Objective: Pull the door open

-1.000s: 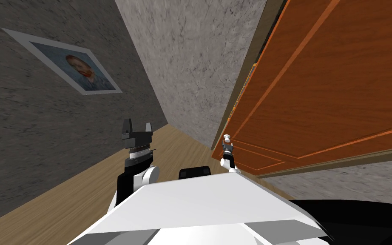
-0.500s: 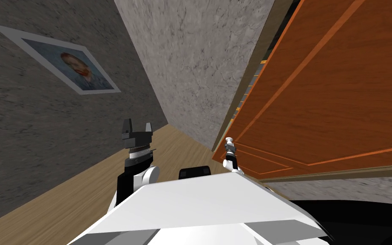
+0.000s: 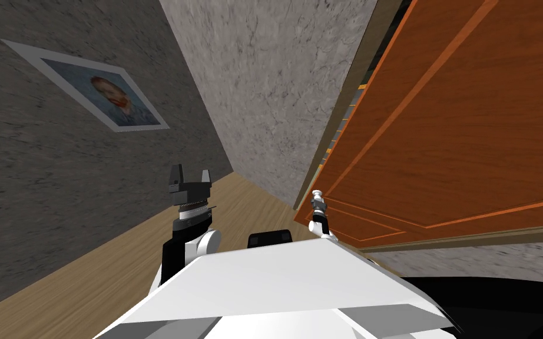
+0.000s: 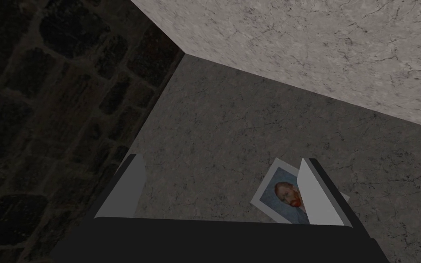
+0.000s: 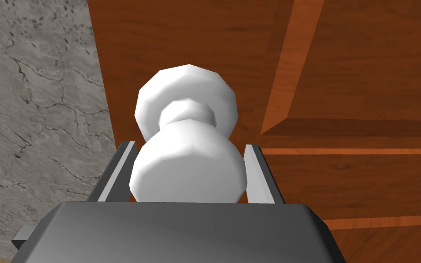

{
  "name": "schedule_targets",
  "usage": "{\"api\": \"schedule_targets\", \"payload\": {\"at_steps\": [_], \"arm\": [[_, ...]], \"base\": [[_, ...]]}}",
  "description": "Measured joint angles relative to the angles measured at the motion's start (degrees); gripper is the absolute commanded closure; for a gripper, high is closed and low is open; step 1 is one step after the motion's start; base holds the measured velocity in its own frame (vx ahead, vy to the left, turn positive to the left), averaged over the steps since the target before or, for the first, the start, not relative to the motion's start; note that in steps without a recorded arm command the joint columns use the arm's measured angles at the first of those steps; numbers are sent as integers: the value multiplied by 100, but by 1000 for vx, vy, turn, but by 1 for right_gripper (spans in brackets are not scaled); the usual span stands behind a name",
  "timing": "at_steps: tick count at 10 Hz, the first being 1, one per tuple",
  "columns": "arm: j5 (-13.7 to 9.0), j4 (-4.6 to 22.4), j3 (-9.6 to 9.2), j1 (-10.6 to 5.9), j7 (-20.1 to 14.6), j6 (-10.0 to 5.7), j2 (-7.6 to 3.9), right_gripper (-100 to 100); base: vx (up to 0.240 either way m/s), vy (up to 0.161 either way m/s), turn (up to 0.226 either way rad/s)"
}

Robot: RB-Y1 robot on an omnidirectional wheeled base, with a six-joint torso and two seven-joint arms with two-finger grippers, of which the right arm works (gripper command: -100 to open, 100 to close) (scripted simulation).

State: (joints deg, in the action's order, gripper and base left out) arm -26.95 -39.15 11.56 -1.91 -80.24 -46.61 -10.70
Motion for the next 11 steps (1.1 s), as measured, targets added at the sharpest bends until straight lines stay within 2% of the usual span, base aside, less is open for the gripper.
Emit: {"api": "schedule_targets", "payload": {"at_steps": [4, 9, 11], "arm": [[-50, -54, -104, 39, -60, 1, -84, 100], [-173, -164, -322, 205, -201, 50, -209, 100], [-205, -179, -415, 209, -253, 33, -240, 100]], "base": [[-226, -13, 191], [-257, -28, 249], [-177, -32, 110]]}}
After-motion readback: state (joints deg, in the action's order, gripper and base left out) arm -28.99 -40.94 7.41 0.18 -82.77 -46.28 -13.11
